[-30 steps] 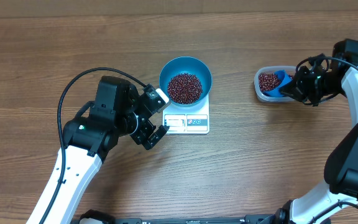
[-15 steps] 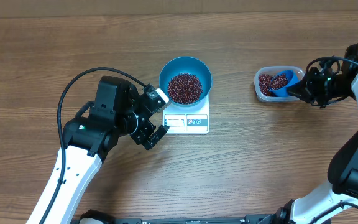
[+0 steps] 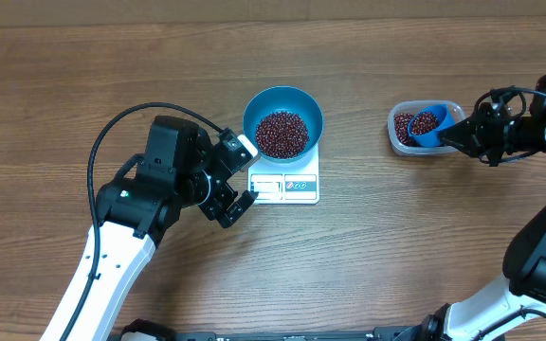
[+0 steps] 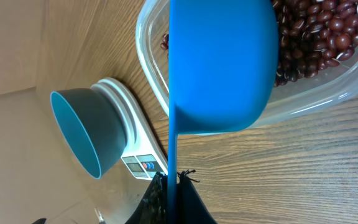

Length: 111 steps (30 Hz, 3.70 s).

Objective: Scoop item into bowl and weigh 150g on scale
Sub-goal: 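Drag the scoop through the beans and lift it filled, then carry the filled scoop over the teal bowl with the right gripper, then tilt the scoop to pour beans into the bowl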

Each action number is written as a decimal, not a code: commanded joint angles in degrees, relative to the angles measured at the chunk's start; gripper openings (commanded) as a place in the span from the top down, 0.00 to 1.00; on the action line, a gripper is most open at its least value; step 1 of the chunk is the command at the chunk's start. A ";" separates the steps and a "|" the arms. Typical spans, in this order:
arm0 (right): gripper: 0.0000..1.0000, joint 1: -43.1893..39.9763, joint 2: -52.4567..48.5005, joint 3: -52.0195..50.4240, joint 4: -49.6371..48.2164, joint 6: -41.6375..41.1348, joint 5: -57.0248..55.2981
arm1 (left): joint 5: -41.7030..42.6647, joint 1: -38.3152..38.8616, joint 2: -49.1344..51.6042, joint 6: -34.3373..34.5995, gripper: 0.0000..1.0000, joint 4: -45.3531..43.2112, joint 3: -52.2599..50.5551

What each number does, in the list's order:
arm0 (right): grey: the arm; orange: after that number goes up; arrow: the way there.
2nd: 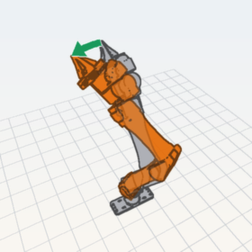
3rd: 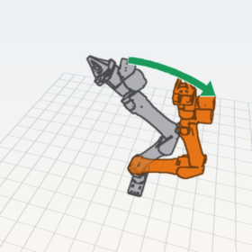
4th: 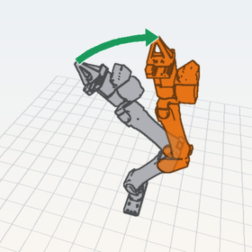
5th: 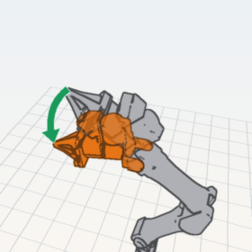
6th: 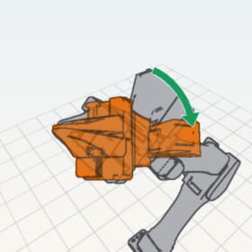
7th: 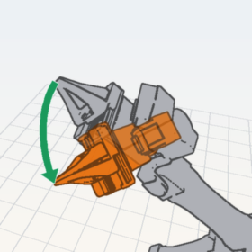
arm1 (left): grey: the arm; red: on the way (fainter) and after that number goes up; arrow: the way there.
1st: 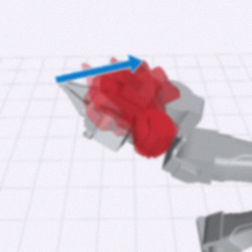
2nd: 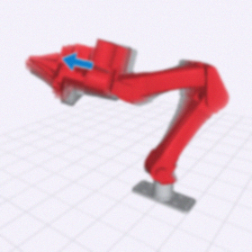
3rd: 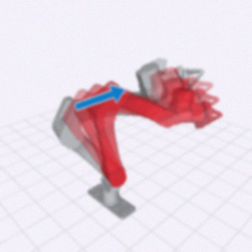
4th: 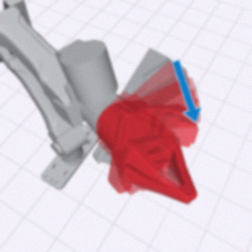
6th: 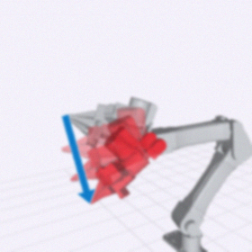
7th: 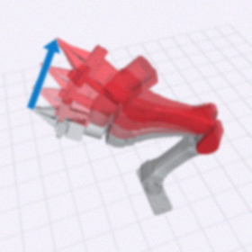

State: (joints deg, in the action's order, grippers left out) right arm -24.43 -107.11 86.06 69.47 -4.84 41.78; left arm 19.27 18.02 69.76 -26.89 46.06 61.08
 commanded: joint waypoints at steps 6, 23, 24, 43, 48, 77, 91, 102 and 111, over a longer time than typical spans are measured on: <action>0.96 -3.39 0.50 -0.24 2.16 7.15 5.97 | -0.17 0.37 -0.28 1.20 0.00 0.02 -0.61; 0.96 -6.56 0.50 -0.24 8.07 25.92 22.38 | -0.17 0.37 -0.28 1.20 0.00 0.02 -0.61; 0.96 -6.56 0.50 -0.24 8.79 28.22 23.98 | -0.20 0.37 -0.28 1.20 0.01 0.02 -0.61; 0.96 2.67 0.50 -0.17 12.31 34.88 34.51 | -0.20 0.37 -0.28 1.20 0.01 0.02 -0.61; 0.96 7.56 0.50 -0.17 8.61 29.44 35.91 | -0.17 0.37 -0.28 1.20 0.01 0.02 -0.61; 0.96 30.80 0.50 8.57 -16.00 -8.28 6.99 | -0.17 0.37 -0.28 1.20 0.01 0.02 -0.61; 0.96 35.71 0.50 13.70 -7.76 -7.13 -5.18 | -0.20 0.37 -0.28 1.20 0.00 0.02 -0.61; 0.96 43.08 0.50 20.28 -1.27 -7.15 -18.71 | -0.20 0.37 -0.28 1.20 0.00 0.02 -0.61; 0.96 48.46 0.50 20.52 -0.20 -7.13 -30.64 | -0.20 0.37 -0.28 1.20 0.00 0.02 -0.61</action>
State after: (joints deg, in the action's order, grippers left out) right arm 22.83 -107.11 104.57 69.63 -12.40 17.56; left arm 19.27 18.02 69.76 -26.70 46.06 61.04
